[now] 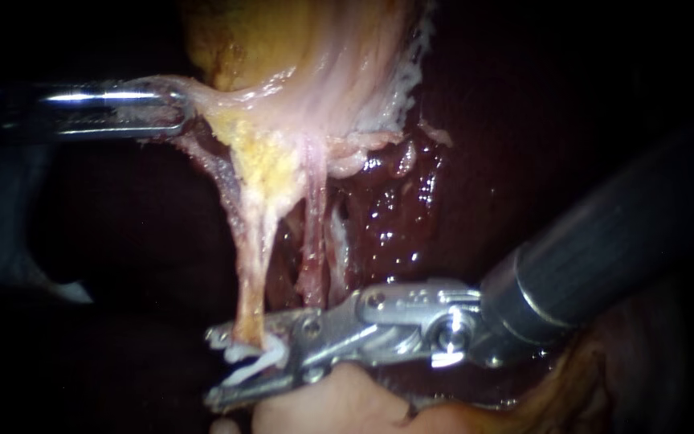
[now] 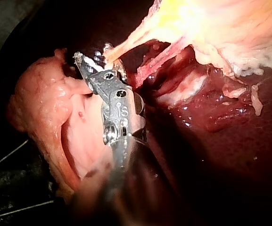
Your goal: Clipping second clip left tube
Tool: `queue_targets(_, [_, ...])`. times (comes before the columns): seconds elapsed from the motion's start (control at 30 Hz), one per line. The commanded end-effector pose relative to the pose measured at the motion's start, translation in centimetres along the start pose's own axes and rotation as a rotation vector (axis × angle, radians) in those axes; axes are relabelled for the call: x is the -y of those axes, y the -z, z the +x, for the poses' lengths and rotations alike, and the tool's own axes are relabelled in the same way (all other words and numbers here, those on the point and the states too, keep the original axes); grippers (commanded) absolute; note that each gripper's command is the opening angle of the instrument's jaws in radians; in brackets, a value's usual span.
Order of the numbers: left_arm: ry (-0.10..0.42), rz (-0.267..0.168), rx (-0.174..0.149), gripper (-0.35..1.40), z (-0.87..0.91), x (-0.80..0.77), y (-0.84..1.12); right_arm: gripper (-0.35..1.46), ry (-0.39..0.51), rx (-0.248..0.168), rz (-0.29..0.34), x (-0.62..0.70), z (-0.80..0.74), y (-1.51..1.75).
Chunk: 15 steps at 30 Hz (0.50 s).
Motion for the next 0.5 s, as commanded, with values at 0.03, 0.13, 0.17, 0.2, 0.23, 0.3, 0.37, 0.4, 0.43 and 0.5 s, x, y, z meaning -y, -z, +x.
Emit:
queue_targets(0.03, [0.0,0.0,0.0,-0.35,0.0,0.0,0.0,0.21,-0.001,0.0,-0.004,-0.01,-0.01,0.0])
queue_targets(0.13, [0.0,0.0,0.0,-0.35,0.0,0.0,0.0,0.03,-0.026,-0.003,-0.009,-0.03,-0.01,0.01])
queue_targets(0.17, [0.0,0.0,0.0,-0.35,0.0,0.0,0.0,-0.04,-0.026,-0.004,-0.015,-0.03,-0.02,0.01])
queue_targets(0.2, [0.0,0.0,0.0,-0.35,0.0,0.0,0.0,-0.1,-0.026,-0.005,-0.019,-0.04,-0.02,0.01])
queue_targets(0.23, [0.0,0.0,0.0,-0.35,0.0,0.0,0.0,-0.15,-0.032,-0.005,-0.018,-0.04,-0.02,0.01])
queue_targets(0.3, [0.0,0.0,0.0,-0.35,0.0,0.0,0.0,-0.32,-0.033,-0.006,-0.022,-0.05,-0.02,0.02])
queue_targets(0.37, [0.0,0.0,0.0,-0.35,0.0,0.0,0.0,-0.35,-0.045,-0.01,-0.021,-0.06,-0.01,0.04])
queue_targets(0.4, [0.0,0.0,0.0,-0.35,0.0,0.0,0.0,-0.35,-0.057,-0.012,-0.021,-0.07,-0.01,0.05])
queue_targets(0.43, [0.0,0.0,0.0,-0.35,0.0,0.0,0.0,-0.35,-0.069,-0.013,-0.02,-0.08,-0.02,0.06])
queue_targets(0.5, [0.0,0.0,0.0,-0.35,0.0,0.0,0.0,-0.35,-0.075,-0.004,-0.021,-0.1,-0.03,0.08])
